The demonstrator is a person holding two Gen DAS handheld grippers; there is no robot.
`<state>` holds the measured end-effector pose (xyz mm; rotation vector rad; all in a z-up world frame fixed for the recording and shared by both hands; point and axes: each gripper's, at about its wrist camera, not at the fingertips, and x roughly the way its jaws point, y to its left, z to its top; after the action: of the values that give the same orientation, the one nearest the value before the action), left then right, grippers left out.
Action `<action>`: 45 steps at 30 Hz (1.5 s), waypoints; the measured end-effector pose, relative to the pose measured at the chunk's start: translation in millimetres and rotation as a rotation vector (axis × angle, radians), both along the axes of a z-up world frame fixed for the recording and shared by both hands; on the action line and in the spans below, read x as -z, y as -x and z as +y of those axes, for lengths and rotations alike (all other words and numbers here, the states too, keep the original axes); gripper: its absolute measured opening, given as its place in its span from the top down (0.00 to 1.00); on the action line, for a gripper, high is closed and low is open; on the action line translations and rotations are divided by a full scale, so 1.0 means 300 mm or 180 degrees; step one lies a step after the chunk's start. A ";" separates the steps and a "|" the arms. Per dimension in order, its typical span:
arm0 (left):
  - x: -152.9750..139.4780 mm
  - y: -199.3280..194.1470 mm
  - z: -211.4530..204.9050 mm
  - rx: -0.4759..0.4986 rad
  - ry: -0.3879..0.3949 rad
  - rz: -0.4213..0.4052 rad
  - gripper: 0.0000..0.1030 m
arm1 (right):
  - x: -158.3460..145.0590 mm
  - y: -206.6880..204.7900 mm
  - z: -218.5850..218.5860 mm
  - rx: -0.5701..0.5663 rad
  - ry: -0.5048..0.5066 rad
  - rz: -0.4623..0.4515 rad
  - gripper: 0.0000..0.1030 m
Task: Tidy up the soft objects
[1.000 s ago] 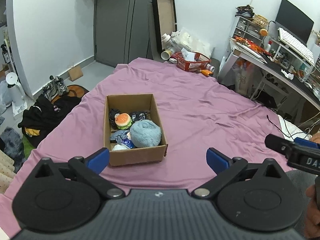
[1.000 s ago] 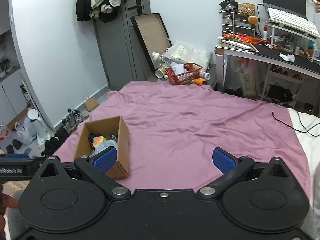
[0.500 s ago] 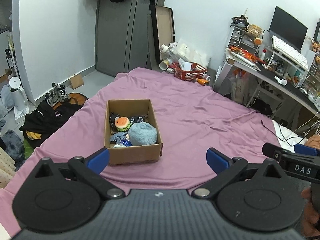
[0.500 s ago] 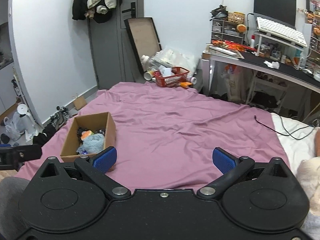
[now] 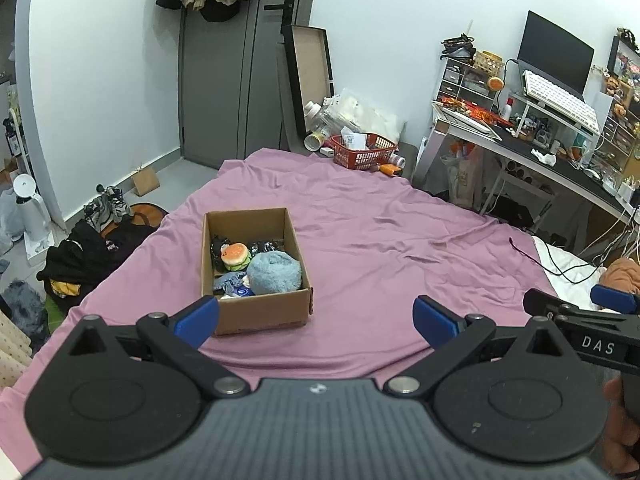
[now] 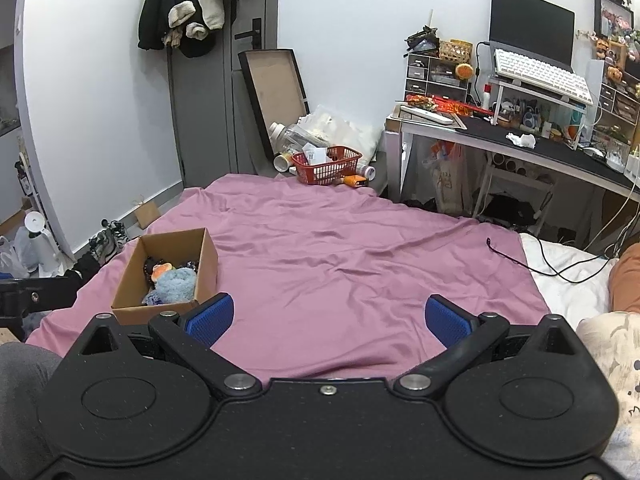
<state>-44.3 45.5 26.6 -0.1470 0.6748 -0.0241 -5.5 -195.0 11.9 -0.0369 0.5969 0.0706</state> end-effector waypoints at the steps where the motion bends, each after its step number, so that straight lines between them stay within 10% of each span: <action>1: 0.001 0.002 0.001 -0.0004 0.0011 -0.0004 0.01 | -0.001 0.002 0.000 -0.0010 -0.0001 -0.0007 0.00; 45: -0.012 0.021 0.016 -0.0038 -0.0031 -0.0036 0.01 | -0.024 0.020 0.015 -0.0159 -0.0038 -0.0032 0.00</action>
<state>-50.5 50.4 30.1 -0.1414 0.6627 -0.0103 -11.4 -190.4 19.2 -0.0405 0.5857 0.1222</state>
